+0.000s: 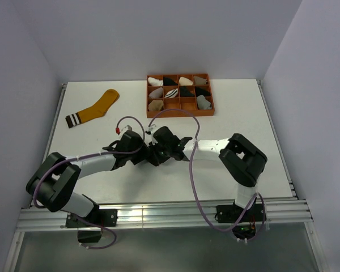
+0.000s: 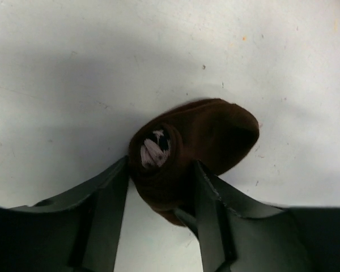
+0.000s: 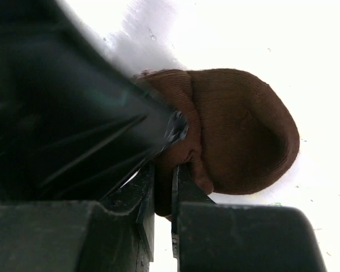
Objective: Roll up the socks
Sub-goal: Roll the sock at the center of the board.
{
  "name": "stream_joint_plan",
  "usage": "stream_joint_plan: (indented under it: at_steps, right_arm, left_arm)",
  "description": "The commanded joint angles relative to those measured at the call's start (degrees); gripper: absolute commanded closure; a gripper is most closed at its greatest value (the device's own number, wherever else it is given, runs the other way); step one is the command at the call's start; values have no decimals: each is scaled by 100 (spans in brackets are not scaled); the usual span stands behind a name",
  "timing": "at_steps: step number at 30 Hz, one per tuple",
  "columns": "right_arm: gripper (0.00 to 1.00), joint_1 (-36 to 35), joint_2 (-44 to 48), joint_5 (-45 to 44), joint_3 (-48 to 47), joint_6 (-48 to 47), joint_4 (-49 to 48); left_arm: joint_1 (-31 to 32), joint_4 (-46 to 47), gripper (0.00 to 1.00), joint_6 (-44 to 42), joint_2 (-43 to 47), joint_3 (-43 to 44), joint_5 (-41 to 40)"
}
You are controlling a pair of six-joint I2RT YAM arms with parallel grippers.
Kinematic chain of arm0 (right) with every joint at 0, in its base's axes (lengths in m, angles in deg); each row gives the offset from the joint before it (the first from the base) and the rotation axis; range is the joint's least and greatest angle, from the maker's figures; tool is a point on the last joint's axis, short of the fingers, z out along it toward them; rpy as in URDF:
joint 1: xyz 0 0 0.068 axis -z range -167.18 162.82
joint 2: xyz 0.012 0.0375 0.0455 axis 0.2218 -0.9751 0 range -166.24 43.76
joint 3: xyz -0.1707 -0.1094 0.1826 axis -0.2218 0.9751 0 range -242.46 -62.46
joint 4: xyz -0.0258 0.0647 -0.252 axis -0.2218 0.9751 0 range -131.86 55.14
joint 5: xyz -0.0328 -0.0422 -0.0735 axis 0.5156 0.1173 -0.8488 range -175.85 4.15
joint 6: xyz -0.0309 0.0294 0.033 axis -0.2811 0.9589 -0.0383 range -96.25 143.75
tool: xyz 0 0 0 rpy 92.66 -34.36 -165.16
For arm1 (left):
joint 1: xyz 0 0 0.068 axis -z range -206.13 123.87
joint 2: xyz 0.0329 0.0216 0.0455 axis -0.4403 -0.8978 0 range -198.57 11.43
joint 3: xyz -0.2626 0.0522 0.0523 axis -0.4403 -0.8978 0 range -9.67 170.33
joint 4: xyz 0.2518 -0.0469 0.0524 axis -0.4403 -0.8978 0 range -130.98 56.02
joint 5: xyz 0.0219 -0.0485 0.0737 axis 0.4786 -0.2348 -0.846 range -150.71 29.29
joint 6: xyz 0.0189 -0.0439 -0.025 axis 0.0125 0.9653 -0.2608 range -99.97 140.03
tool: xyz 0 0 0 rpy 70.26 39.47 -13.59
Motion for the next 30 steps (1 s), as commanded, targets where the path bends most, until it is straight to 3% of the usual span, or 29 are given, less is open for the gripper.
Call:
stream_joint_plan:
  at_steps: [1, 5, 10, 13, 19, 30]
  right_arm:
    - [100, 238, -509, 1120, 308, 344, 1188]
    - [100, 634, -465, 2060, 335, 642, 1312]
    - [100, 1204, -790, 3946, 238, 915, 1146]
    - [100, 1398, -1150, 4573, 28, 951, 1258]
    - [95, 1566, -1801, 4900, -509, 880, 1690]
    - [95, 1628, -1915, 4665, -474, 1355, 1260]
  left_arm:
    - [102, -552, 43, -122, 333, -28, 164]
    - [40, -482, 33, 36, 781, -230, 6]
    - [31, -262, 31, 178, 1387, -538, -38]
    - [40, -105, 31, 195, 1555, -722, -3]
    - [48, 195, 33, 362, 1512, -1083, 111]
    - [171, 415, 41, 388, 800, -943, 216]
